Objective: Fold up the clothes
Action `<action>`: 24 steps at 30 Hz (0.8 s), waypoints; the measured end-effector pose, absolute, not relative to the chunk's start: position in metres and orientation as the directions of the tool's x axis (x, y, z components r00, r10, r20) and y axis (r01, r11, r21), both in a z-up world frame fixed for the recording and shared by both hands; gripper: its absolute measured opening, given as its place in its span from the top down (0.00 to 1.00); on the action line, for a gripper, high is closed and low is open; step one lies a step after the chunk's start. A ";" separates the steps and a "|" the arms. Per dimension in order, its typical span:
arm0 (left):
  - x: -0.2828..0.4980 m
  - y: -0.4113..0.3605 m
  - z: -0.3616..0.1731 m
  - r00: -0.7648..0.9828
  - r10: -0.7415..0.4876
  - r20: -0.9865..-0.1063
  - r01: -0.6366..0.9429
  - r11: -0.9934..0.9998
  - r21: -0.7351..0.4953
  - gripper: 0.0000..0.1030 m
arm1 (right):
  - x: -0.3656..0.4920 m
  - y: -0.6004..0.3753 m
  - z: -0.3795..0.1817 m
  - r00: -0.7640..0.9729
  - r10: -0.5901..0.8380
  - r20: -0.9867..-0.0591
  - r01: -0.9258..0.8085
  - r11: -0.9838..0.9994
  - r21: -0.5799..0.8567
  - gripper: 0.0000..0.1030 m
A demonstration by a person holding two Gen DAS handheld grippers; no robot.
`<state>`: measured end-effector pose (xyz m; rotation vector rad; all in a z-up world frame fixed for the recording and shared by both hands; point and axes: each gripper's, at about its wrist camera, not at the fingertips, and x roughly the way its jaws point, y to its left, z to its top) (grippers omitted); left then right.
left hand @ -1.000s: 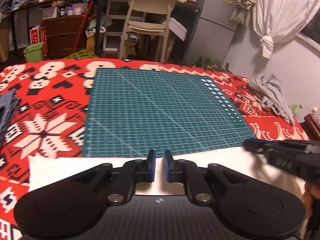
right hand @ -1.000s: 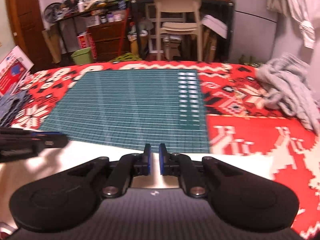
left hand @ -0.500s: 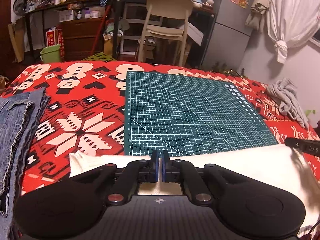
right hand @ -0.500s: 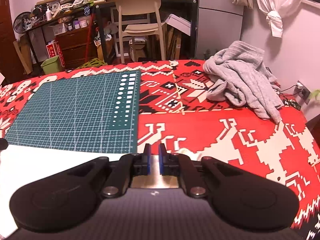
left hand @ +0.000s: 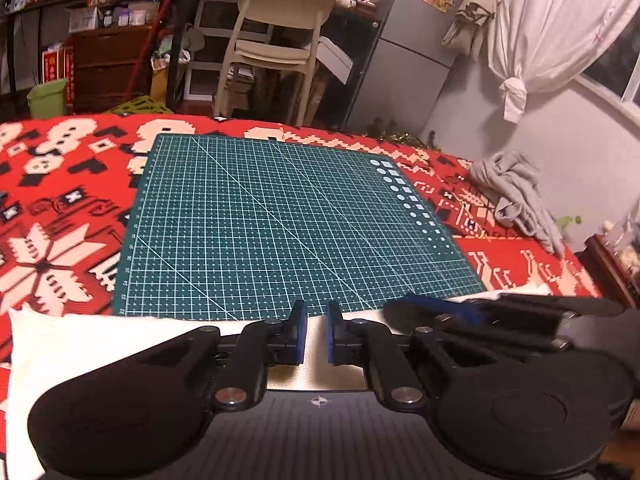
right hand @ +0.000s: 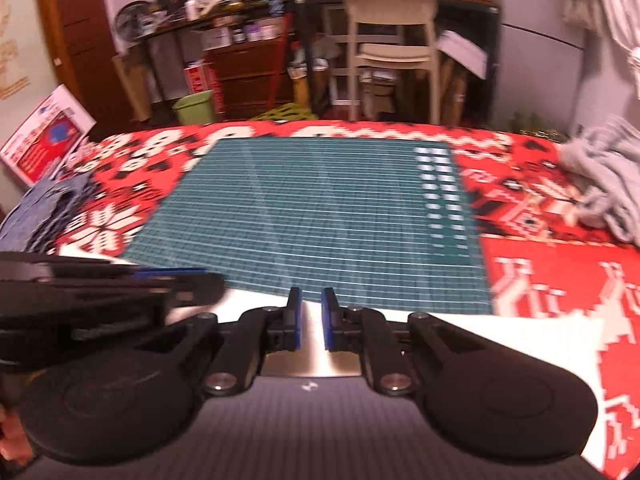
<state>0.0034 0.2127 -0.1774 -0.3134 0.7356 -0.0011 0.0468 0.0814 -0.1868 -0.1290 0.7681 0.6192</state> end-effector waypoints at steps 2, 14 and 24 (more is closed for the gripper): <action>0.001 0.216 -0.177 0.744 -0.105 -0.660 -0.116 0.952 -0.283 0.92 | 0.043 0.090 -0.187 0.542 0.485 -0.686 -0.576 0.809 0.117 0.89; -0.022 0.253 -0.176 0.749 -0.006 -0.662 -0.214 0.944 -0.250 0.93 | 0.041 0.119 -0.188 0.513 0.520 -0.683 -0.609 0.781 0.137 0.88; -0.036 0.281 -0.176 0.754 0.047 -0.656 -0.269 0.932 -0.242 0.97 | 0.031 0.152 -0.188 0.479 0.559 -0.677 -0.655 0.741 0.148 0.88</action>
